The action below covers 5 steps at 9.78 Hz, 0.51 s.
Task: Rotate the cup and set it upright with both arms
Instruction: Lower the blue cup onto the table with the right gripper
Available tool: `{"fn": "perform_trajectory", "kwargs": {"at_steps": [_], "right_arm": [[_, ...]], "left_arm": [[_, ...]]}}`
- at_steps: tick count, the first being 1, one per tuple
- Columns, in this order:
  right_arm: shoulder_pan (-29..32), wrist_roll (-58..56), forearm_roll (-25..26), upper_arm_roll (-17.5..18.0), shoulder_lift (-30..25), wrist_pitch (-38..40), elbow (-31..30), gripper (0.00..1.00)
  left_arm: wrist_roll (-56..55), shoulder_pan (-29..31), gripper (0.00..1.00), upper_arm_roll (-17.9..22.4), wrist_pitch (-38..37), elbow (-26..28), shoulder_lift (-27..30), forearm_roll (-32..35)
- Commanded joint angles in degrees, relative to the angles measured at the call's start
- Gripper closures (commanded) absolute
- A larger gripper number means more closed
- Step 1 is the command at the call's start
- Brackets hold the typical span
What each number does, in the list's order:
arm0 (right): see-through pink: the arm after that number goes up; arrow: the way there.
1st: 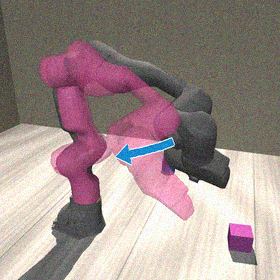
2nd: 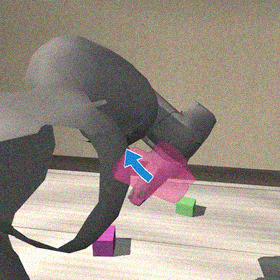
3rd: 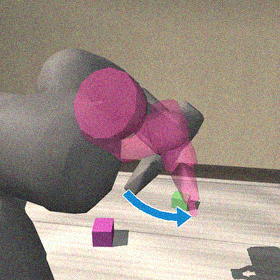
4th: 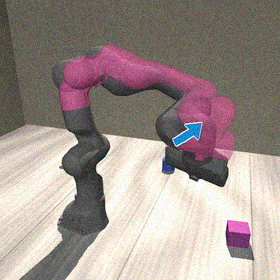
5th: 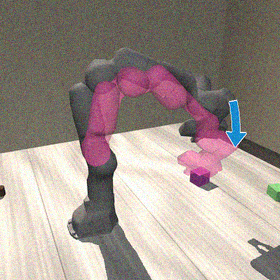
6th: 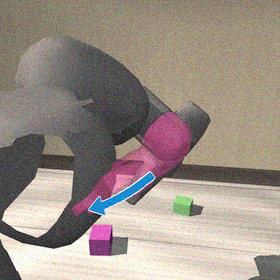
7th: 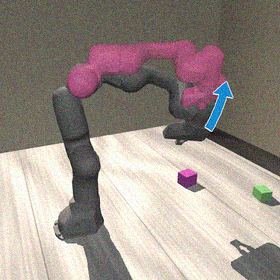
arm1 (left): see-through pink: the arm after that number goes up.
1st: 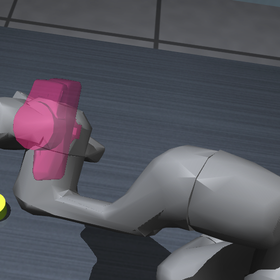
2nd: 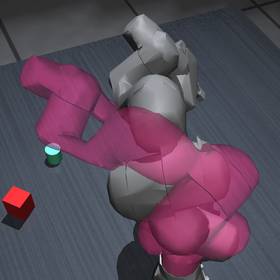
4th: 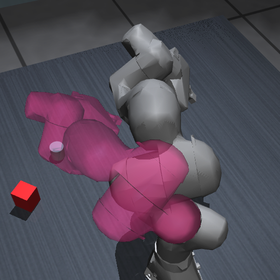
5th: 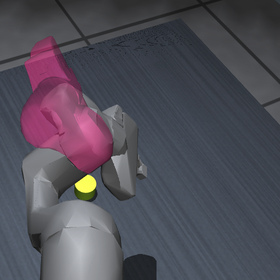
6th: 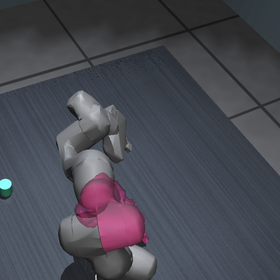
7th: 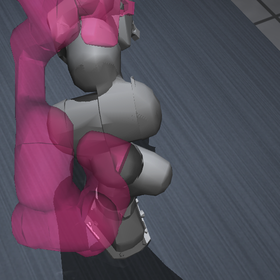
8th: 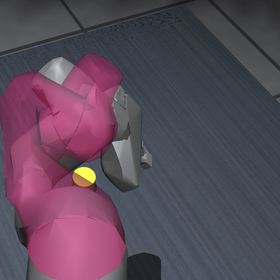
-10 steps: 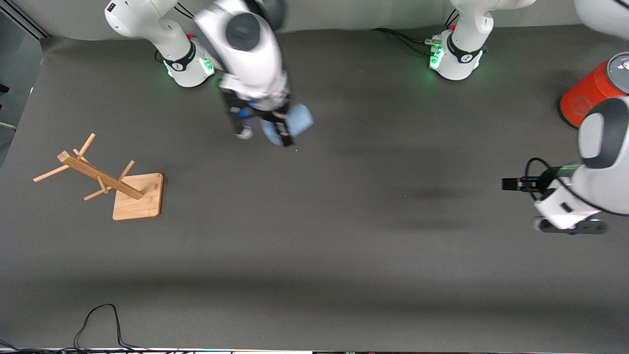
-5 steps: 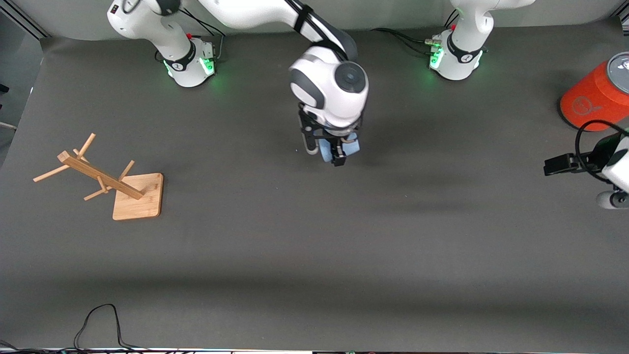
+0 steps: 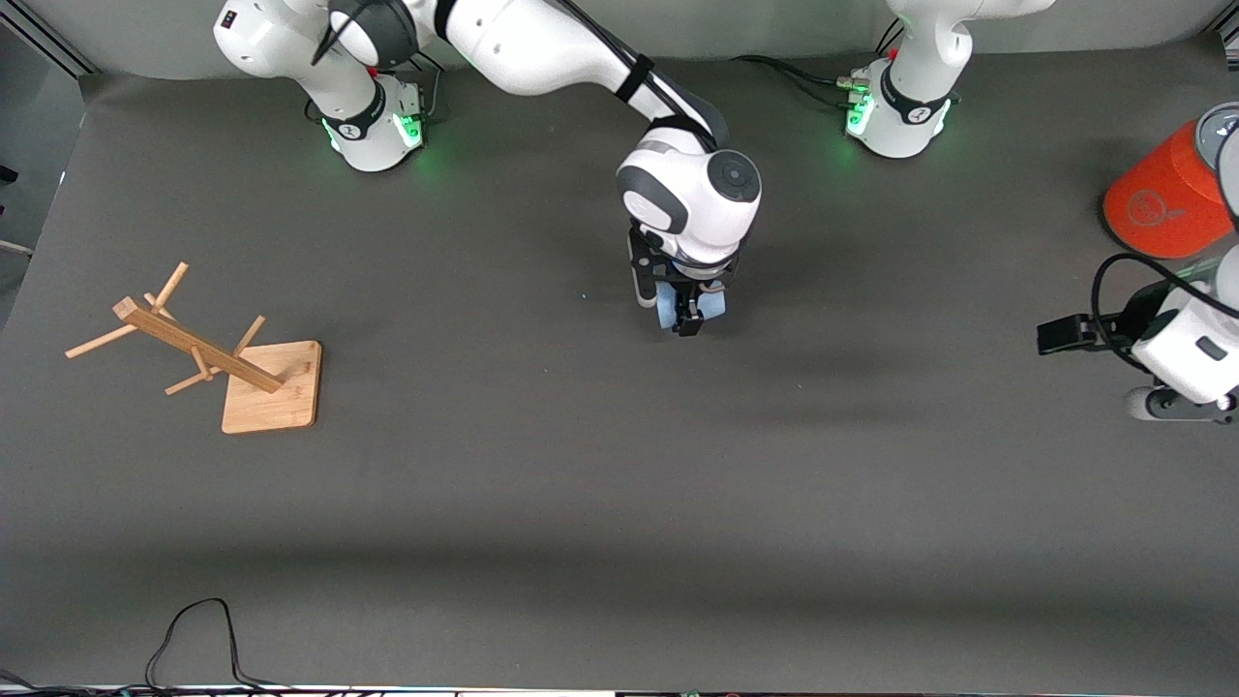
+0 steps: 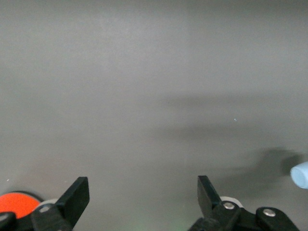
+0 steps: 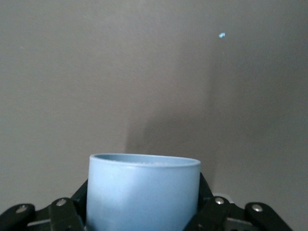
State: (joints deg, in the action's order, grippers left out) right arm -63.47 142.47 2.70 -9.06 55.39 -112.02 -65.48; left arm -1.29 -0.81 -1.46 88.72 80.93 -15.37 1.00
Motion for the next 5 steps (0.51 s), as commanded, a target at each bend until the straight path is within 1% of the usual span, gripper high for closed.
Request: {"fn": "perform_trajectory", "kwargs": {"at_steps": [1, 2, 3, 4, 5], "right_arm": [[-1.21, 3.68, 1.70, -0.78, 4.28, 0.31, 4.22, 0.64], [-1.21, 3.86, 1.61, -0.78, 4.64, 0.22, 4.48, 0.64], [-1.21, 3.87, 1.61, -0.87, 5.16, 0.22, 4.83, 0.64], [-1.21, 4.04, 1.70, -0.87, 5.43, 0.22, 5.01, 0.62], [-1.21, 4.74, 2.48, -0.87, 5.69, 0.22, 5.10, 0.50]], "left_arm": [[-0.38, -0.68, 0.00, 0.41, 6.08, 9.90, 6.72, -0.82], [-0.38, -0.77, 0.00, 0.41, 9.33, 15.08, 9.97, -0.82], [-0.38, -1.72, 0.00, 0.41, 11.02, 18.01, 11.92, -0.82], [-0.38, -2.17, 0.00, 0.41, 11.04, 18.47, 12.46, -0.82], [0.66, -2.00, 0.00, 0.41, 11.12, 17.95, 11.77, -0.82]]}}
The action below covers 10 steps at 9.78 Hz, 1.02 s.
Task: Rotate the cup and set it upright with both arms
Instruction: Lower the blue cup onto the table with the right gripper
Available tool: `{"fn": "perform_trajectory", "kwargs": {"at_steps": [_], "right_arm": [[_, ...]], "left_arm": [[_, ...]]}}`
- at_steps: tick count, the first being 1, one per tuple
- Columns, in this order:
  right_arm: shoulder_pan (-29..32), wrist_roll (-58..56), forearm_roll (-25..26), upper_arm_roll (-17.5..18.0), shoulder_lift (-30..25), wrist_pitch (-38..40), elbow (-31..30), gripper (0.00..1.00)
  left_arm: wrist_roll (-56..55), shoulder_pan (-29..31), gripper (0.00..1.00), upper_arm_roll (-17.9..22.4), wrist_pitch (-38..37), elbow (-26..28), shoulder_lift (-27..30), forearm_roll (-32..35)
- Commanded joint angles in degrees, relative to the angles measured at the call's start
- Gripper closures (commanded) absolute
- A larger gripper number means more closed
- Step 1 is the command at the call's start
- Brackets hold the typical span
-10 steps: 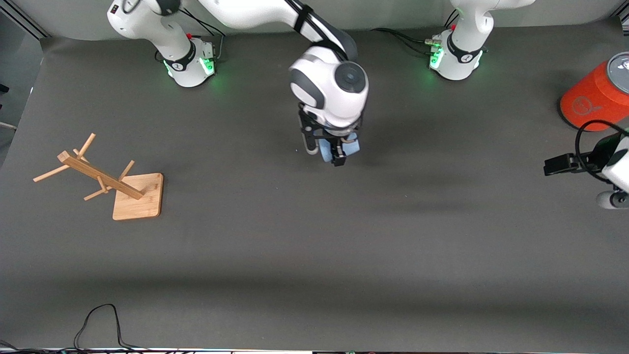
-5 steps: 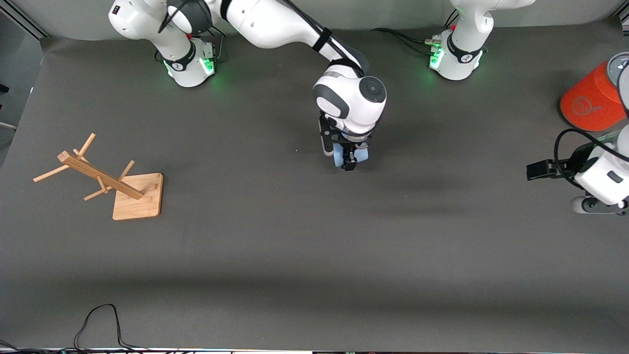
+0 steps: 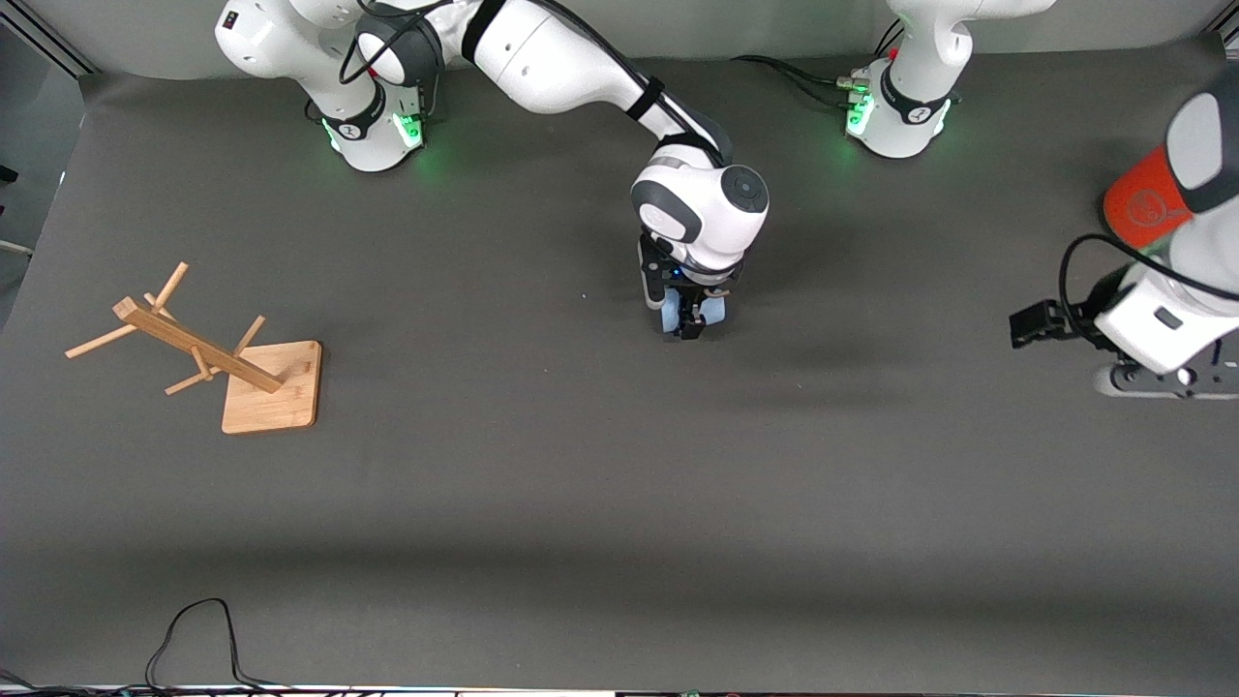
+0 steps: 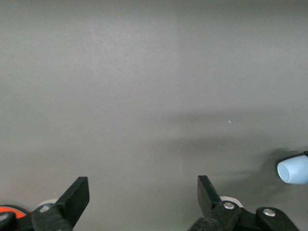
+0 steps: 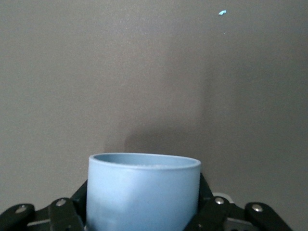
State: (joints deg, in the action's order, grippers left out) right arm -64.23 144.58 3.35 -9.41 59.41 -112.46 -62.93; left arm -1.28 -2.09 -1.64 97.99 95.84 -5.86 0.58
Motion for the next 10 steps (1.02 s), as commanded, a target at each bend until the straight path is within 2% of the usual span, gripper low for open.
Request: {"fn": "perform_trajectory", "kwargs": {"at_steps": [1, 2, 8, 10], "right_arm": [[-0.46, 3.07, 2.35, -0.52, 1.76, 0.66, 2.72, 0.25], [-0.46, 3.68, 2.44, -0.52, 1.76, 0.66, 2.73, 0.00], [-0.46, 3.16, 2.45, -0.52, 1.41, 0.66, 2.64, 0.00], [-0.37, 2.02, 2.45, -0.70, -0.69, 2.32, 2.55, 0.00]], "left_arm": [[2.66, -0.46, 0.00, 0.58, 1.95, 2.16, 1.04, -0.23], [7.30, -0.20, 0.00, 0.84, 1.68, 0.42, -0.98, -0.31], [6.81, -0.55, 0.00, 0.93, 1.59, -1.01, -3.89, -0.14], [6.55, -0.55, 0.00, 0.93, 2.03, -1.53, -5.56, -0.40]]}}
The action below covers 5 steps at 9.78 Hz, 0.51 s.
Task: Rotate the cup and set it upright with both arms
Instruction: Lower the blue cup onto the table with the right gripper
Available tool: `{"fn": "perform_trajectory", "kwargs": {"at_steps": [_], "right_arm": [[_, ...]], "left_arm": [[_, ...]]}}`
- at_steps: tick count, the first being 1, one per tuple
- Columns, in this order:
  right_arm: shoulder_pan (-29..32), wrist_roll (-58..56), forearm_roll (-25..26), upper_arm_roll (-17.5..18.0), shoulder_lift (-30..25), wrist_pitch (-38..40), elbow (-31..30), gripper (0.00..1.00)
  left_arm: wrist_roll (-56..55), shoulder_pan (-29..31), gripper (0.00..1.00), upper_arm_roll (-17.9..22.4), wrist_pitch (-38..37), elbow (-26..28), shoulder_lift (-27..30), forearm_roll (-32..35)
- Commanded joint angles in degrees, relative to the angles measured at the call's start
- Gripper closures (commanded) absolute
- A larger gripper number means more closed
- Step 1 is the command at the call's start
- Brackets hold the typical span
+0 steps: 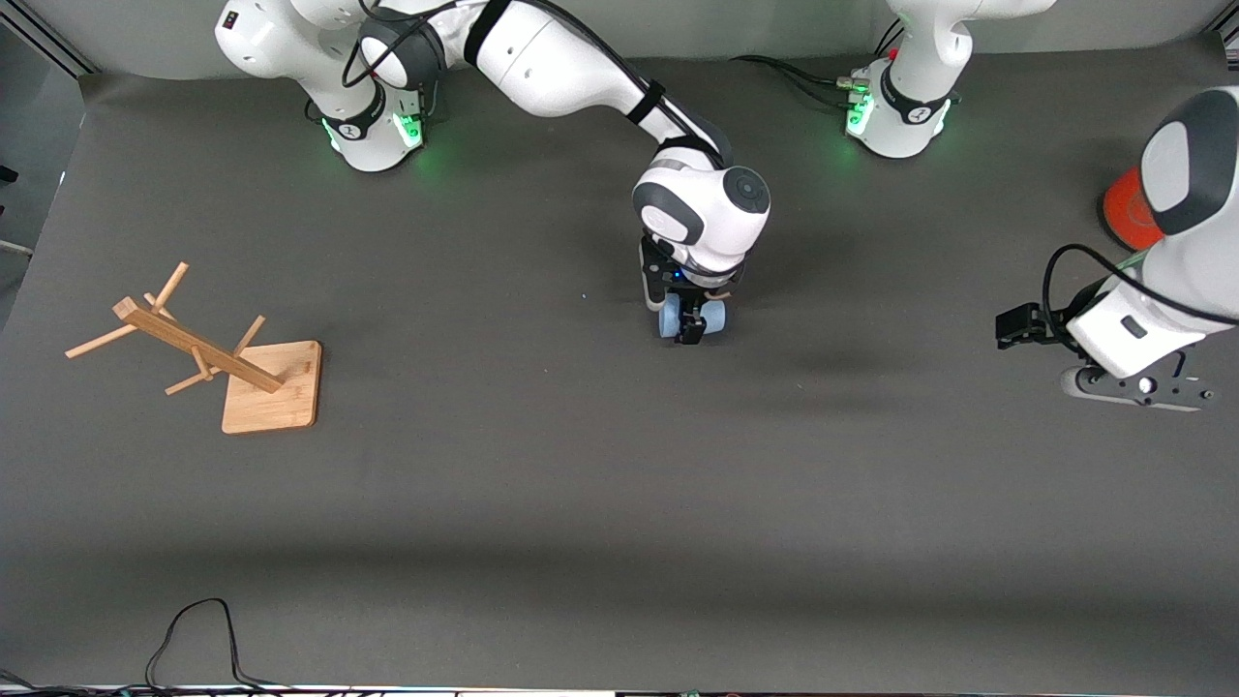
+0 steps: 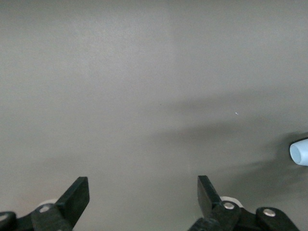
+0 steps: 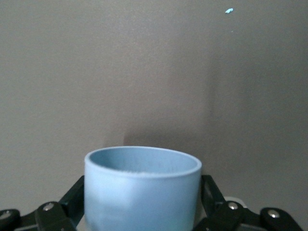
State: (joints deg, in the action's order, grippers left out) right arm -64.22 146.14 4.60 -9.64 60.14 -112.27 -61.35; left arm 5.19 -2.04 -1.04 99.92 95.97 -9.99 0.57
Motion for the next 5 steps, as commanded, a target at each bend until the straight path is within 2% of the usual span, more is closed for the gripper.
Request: {"fn": "perform_trajectory", "kwargs": {"at_steps": [1, 4, 5], "right_arm": [[-0.03, -0.84, 1.12, -0.29, -2.91, 4.50, 1.15, 0.00], [1.11, -5.58, -0.02, -0.21, -9.31, 11.43, 1.06, 0.00], [2.51, -9.95, -2.03, -0.21, -12.99, 14.77, 0.80, 0.00]], "left_arm": [[-0.35, -0.77, 0.00, 0.25, 0.10, -1.92, -1.52, -0.31], [-1.15, -0.86, 0.00, -0.01, -0.69, -1.57, -1.09, -0.30], [-2.45, -1.91, 0.00, -0.01, -0.78, -1.48, -1.08, -0.30]]}}
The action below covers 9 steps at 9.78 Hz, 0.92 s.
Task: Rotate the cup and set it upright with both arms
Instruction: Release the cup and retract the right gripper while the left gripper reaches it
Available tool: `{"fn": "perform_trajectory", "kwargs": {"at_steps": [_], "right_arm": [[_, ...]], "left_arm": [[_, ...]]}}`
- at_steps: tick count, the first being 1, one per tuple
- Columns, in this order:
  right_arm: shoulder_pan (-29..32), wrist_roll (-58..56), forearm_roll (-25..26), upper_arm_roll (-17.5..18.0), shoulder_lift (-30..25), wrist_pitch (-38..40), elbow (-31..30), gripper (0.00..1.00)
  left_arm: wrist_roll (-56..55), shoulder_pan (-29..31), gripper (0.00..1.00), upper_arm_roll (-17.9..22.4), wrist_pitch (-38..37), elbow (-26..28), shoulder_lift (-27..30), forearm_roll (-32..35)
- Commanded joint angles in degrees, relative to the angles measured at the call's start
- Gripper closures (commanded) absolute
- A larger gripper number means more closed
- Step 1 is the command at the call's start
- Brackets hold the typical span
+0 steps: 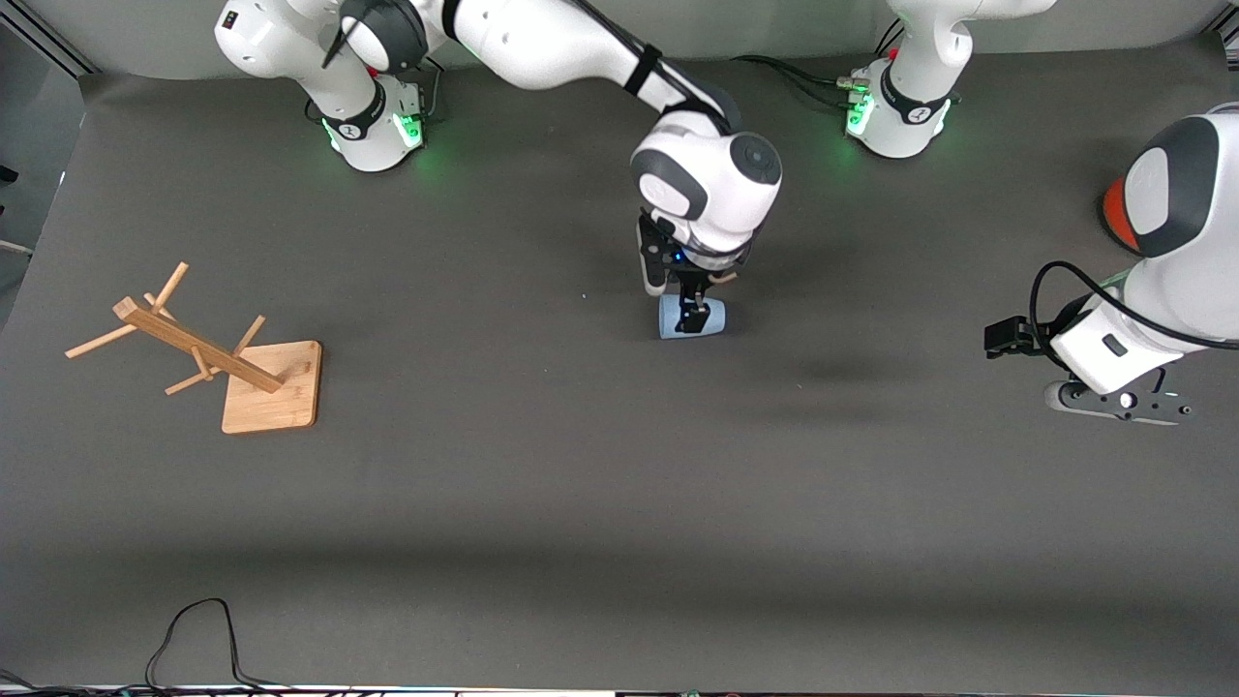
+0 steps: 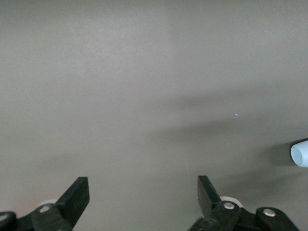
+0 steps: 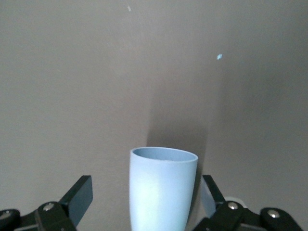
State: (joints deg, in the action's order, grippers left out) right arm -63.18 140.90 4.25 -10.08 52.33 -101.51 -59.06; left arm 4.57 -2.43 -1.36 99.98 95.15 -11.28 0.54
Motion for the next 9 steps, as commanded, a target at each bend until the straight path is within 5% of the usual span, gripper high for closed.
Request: {"fn": "perform_trajectory", "kwargs": {"at_steps": [1, 4, 9], "right_arm": [[2.87, -10.76, -2.92, -0.03, -8.79, 7.69, -1.76, 0.00], [9.80, -33.25, -2.23, -0.38, -16.10, 20.35, -2.12, 0.00], [25.63, -66.91, -2.23, -1.60, -30.69, 22.67, -11.24, 0.00]], "left_arm": [[-4.63, -3.09, 0.00, 0.31, -1.10, -0.67, 0.38, -0.27], [-15.17, -10.12, 0.00, 0.31, -0.75, -0.58, -0.14, -0.27], [-37.84, -29.60, 0.00, 0.31, 1.19, -2.59, -7.77, 8.41]]}}
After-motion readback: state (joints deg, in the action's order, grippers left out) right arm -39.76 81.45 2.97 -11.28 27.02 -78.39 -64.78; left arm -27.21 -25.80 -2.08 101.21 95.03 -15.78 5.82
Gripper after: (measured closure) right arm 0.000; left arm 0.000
